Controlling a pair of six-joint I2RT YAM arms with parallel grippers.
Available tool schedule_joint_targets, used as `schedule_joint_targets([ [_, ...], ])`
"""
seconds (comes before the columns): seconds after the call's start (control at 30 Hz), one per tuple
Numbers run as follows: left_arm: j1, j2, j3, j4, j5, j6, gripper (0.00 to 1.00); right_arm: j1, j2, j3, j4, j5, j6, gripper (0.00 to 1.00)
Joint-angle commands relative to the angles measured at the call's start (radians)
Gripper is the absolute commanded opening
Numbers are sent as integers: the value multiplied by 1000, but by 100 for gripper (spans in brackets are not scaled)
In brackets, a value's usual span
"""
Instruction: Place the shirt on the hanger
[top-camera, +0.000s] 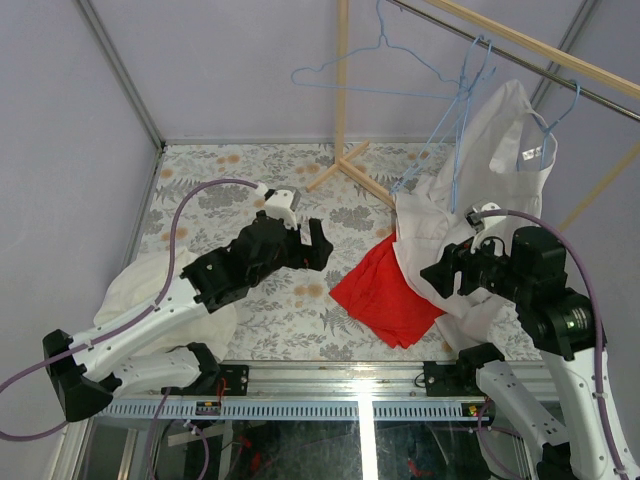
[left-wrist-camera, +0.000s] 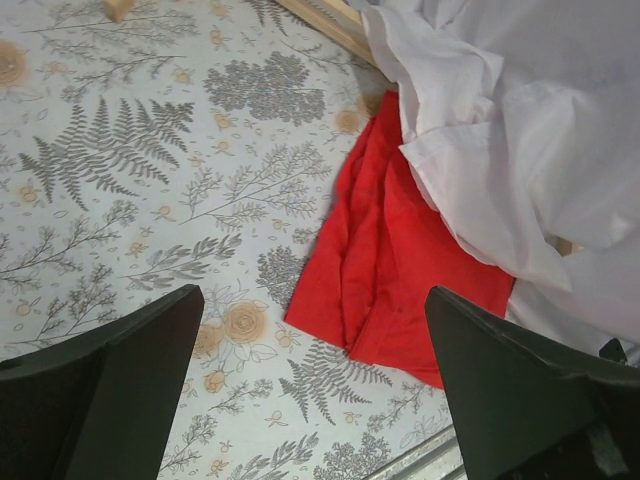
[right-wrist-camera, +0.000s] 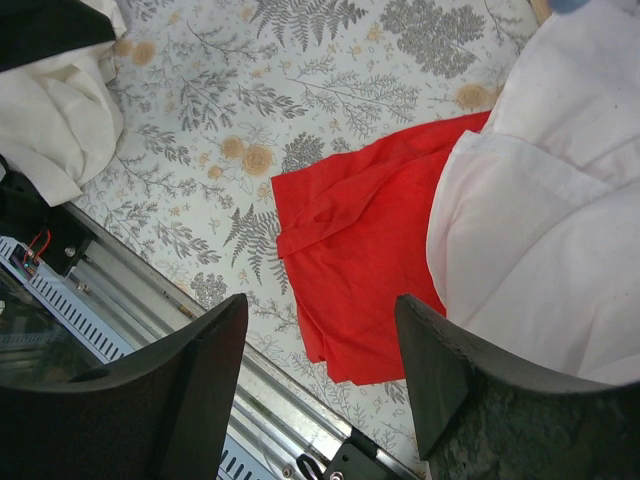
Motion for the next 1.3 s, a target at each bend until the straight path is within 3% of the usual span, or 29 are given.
schedule_joint_targets([
  [0.0,41,-52,-27,10,1,-45,93,-3,17,-42,81,42,62,67],
  [0.27,49,-213,-55,-140,-246,-50,93,-2,-27,-148,153,191,159,71],
  [0.47,49,-326,-81,-236,-371,-88,94,-1,54,-131,113,304,198,73],
  [0.7,48,-370,-108,-258,-389,-108,94,44,123,-117,65,396,232,69],
  [0.9,49,-367,-123,-244,-377,-111,93,293,233,-122,9,632,365,68],
  [1.1,49,-370,-136,-216,-347,-107,93,296,253,-272,184,771,539,69],
  [1.27,49,-371,-129,-209,-326,-101,93,296,355,-317,288,908,587,68],
])
